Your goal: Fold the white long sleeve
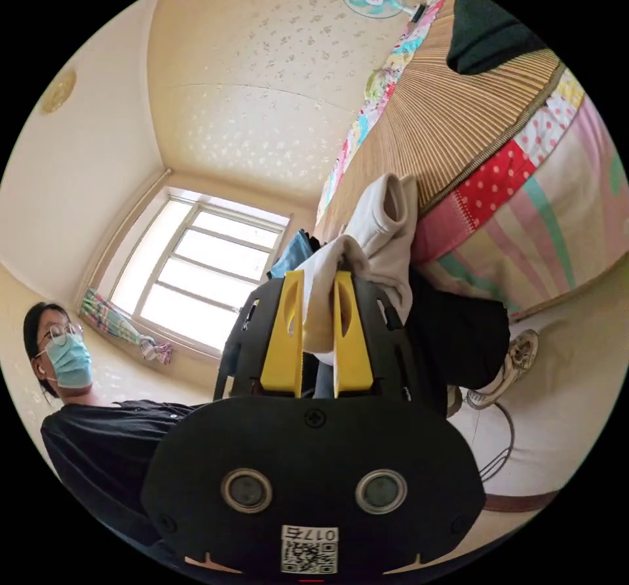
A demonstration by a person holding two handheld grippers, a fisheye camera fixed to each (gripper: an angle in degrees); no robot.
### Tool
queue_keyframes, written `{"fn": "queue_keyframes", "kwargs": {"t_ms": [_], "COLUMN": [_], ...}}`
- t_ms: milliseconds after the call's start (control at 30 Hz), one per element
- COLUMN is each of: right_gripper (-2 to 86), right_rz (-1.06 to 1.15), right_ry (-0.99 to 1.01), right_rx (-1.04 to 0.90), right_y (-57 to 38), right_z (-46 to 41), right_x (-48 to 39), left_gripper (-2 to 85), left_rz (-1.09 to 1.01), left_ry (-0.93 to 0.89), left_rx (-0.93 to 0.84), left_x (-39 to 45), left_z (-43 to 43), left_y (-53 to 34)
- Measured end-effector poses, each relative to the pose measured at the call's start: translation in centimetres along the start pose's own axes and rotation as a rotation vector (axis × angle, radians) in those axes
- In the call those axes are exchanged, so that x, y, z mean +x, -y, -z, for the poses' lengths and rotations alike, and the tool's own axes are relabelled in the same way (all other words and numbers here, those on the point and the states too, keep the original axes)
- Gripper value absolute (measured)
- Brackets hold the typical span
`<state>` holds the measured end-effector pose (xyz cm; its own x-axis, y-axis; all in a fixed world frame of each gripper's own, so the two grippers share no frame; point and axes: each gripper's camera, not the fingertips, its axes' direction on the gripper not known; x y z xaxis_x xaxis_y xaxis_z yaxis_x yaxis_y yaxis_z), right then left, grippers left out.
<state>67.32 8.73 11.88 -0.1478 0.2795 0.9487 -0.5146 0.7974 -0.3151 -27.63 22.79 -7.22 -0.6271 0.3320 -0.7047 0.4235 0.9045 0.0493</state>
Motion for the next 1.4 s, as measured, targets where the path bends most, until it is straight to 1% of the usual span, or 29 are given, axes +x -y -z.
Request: {"fn": "queue_keyframes", "kwargs": {"t_ms": [33,100,200,333,500,567,633,700,800,867,933,1000,1133,1200,1300,1367,1400], "right_gripper": [8.7,9.3,9.6,8.4,7.3,7.6,8.5,10.3,13.4,14.2,13.9,12.6,6.8,5.0,3.3,2.7,2.6], "right_rz": [-0.028,-0.02,-0.017,-0.054,-0.051,-0.038,-0.047,-0.069,-0.103,-0.136,-0.157,-0.155,-0.121,-0.088,0.02,0.136,0.174], "right_ry": [-0.048,-0.047,-0.009,0.042,0.122,0.139,0.128,0.114,0.121,0.105,0.107,0.125,0.122,0.135,0.276,0.482,0.541], "right_rx": [-0.008,-0.003,0.007,0.037,0.03,0.046,0.049,0.059,0.066,0.073,0.067,0.057,0.035,0.034,0.061,0.071,0.068], "right_y": [0.0,-0.6,-2.0,-3.3,-3.8,-4.3,-4.7,-5.0,-5.4,-5.8,-6.0,-6.4,-8.3,-9.6,-12.4,-14.9,-15.6], "right_z": [-0.6,-0.9,-0.4,1.0,1.7,2.5,3.1,3.8,4.6,5.2,5.4,5.5,6.3,7.4,10.3,12.7,13.2], "right_x": [0.6,0.8,0.8,1.5,1.2,1.0,1.2,1.6,2.2,2.8,3.3,3.3,2.4,1.7,0.0,-2.0,-2.7], "left_gripper": [15.7,15.5,15.6,15.9,13.3,7.7,5.4,5.3,7.5,11.7,13.5,13.4,5.6,5.1,4.8,4.6,4.6], "left_rz": [0.012,0.008,0.041,0.103,0.133,0.119,0.116,0.124,0.116,0.129,0.149,0.149,0.137,0.122,-0.016,-0.186,-0.24], "left_ry": [0.007,0.023,0.072,0.03,-0.035,-0.037,-0.059,-0.085,-0.09,-0.092,-0.077,-0.077,-0.065,-0.113,-0.324,-0.532,-0.568], "left_rx": [0.02,0.037,-0.004,-0.071,-0.124,-0.092,-0.092,-0.11,-0.12,-0.115,-0.129,-0.139,-0.185,-0.169,-0.07,-0.04,-0.039], "left_x": [-0.5,-0.9,-1.7,-2.5,-2.9,-2.8,-3.0,-3.3,-3.4,-3.6,-4.0,-4.0,-3.8,-3.8,-2.1,0.3,1.1], "left_z": [-0.1,0.2,-0.2,-2.3,-4.7,-3.9,-3.3,-3.0,-2.3,-1.9,-2.0,-2.2,-2.0,-0.9,2.9,6.5,7.6], "left_y": [-0.9,-2.8,-6.5,-10.7,-13.5,-14.5,-15.0,-15.5,-16.8,-18.2,-19.2,-20.1,-22.2,-23.3,-24.9,-25.5,-25.7]}}
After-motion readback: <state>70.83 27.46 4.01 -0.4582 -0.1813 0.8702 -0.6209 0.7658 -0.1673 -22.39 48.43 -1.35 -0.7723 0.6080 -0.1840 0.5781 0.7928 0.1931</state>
